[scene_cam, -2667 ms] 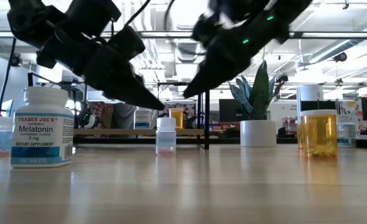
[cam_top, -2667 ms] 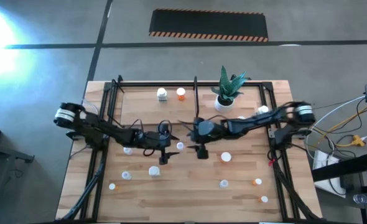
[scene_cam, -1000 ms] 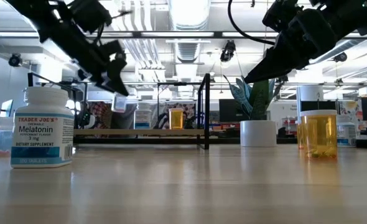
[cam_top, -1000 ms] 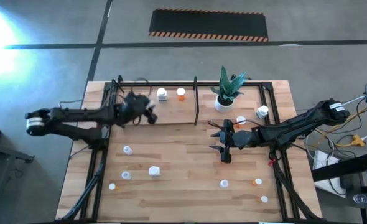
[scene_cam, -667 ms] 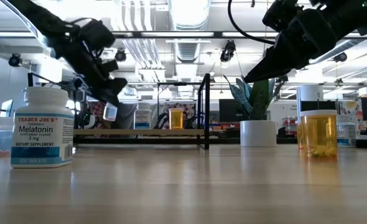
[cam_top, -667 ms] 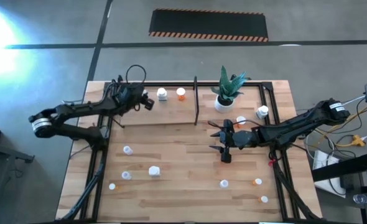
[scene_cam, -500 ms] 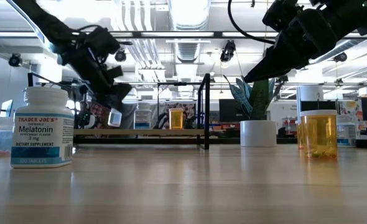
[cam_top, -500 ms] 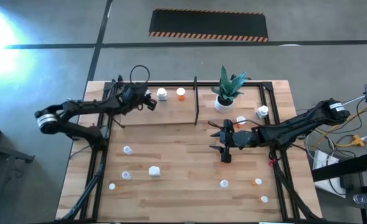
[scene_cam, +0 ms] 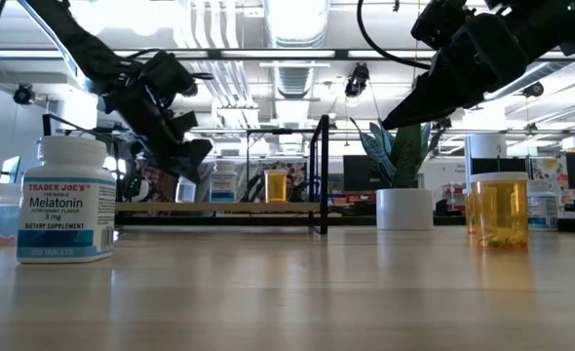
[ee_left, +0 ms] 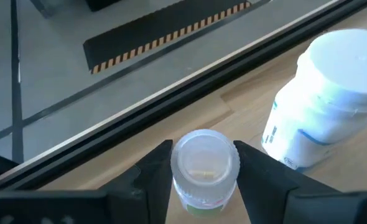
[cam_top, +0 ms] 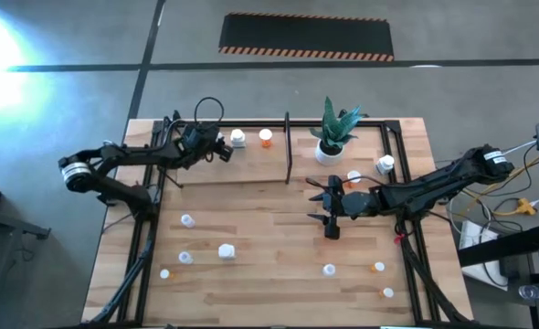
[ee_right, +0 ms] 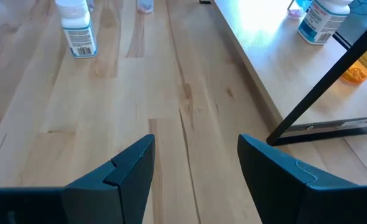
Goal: Pick and place medicine bottles onto shelf by color
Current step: Put the transparent medicine container onto the shelf, then put the orange medicine container on the shelf
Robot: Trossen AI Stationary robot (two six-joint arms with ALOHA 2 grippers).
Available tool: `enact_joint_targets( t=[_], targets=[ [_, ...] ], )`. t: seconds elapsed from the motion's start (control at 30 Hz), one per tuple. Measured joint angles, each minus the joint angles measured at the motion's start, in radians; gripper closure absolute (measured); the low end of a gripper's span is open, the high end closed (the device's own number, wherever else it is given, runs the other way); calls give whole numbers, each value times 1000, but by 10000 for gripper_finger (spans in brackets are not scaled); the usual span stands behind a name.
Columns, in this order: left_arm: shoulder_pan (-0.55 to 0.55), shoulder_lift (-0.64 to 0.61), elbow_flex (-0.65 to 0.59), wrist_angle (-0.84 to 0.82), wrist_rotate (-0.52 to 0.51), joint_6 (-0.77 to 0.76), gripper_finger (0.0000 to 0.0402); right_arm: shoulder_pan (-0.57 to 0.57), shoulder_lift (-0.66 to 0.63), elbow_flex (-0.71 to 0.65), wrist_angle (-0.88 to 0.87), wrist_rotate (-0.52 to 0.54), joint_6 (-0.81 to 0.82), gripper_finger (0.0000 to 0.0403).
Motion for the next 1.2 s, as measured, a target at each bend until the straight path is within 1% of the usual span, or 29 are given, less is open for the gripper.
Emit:
enact_joint_targets(
  t=[0.2,0.3,0.37,0.47,0.57,0.63,0.77,0.9,1.0,1.07,1.13,1.2],
  targets=[
    [0,0,3,-44,17,0,199,0,0,0,0,0,0,184],
    [0,-5,-2,-63,17,0,178,0,0,0,0,0,3,184],
    [0,-19,5,-105,17,1,167,0,0,0,0,0,7,184],
    [0,-68,14,-179,17,9,154,0,-7,0,-13,0,10,184],
    [0,-143,16,-264,17,25,146,0,-34,0,-58,4,25,184],
    [-1,-206,17,-309,16,26,144,0,-68,0,-117,35,52,184],
    [-17,-351,13,-345,39,26,144,0,-159,34,-342,136,147,184],
    [-71,-487,-5,-308,143,34,143,-4,-242,94,-608,181,292,184],
    [-134,-566,-41,-229,271,65,143,-17,-284,130,-823,182,438,184],
    [-186,-600,-78,-136,351,85,143,-36,-303,138,-958,184,548,184],
    [-239,-619,-124,-21,406,95,143,-58,-312,135,-1058,185,643,184],
    [-291,-624,-173,100,432,112,143,-80,-312,120,-1116,184,671,183]
  ],
)
